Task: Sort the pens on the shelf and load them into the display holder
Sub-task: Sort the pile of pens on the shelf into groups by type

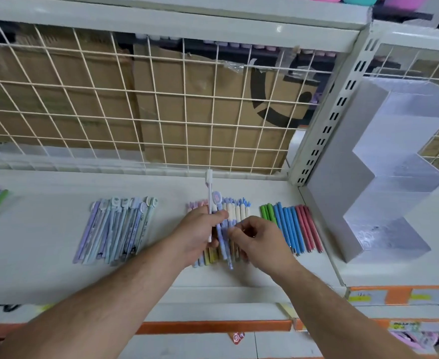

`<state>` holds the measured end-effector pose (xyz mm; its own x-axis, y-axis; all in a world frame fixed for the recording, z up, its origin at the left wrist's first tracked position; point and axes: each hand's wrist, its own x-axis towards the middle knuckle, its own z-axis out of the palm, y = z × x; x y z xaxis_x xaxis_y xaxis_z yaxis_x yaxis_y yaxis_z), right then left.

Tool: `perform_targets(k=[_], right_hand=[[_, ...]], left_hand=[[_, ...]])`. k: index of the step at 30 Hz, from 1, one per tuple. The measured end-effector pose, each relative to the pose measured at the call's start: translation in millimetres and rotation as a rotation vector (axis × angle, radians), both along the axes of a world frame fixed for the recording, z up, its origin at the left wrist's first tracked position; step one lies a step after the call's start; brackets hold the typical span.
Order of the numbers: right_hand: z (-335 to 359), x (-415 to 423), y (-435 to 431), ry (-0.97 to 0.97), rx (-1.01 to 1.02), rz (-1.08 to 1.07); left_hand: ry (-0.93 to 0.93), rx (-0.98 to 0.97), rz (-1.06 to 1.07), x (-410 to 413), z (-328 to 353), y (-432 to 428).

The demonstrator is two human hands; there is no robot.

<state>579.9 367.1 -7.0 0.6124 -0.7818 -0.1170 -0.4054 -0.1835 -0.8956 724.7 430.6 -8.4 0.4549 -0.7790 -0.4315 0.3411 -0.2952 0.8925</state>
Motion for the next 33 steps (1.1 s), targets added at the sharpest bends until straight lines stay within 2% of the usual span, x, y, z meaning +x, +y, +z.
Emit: perform_targets(k=[2, 4, 19, 23, 27, 33], right_hand=[[3.5, 7.6, 8.4, -0.061, 0.118, 0.058], [4.7, 14.2, 13.8, -0.066, 0.151, 0.075], [-1.8, 72.4, 46.0, -0.079, 0.204, 0.033], [-1.1, 92.5, 57.2, -0.076, 0.226, 0.006], [-0.6, 116.0, 70.8, -0.083, 0.238, 0.027], [-10.8, 158.4, 89.7, -0.013, 0.212, 0.043]], left_hand=[[0.015, -0.012, -0.009, 2.5, 1.5, 5.2], [0.019, -0.025, -0.014, 5.8, 2.1, 10.7], [0.079, -0.045, -0.044, 56.6, 3.4, 58.0], [-0.011, -0.021, 0.104, 74.2, 1.2, 67.6], [0.007, -0.011, 0.297, 97.5, 0.3, 78.6], [-0.011, 0.044, 0.361, 130.3, 2.4, 106.2]])
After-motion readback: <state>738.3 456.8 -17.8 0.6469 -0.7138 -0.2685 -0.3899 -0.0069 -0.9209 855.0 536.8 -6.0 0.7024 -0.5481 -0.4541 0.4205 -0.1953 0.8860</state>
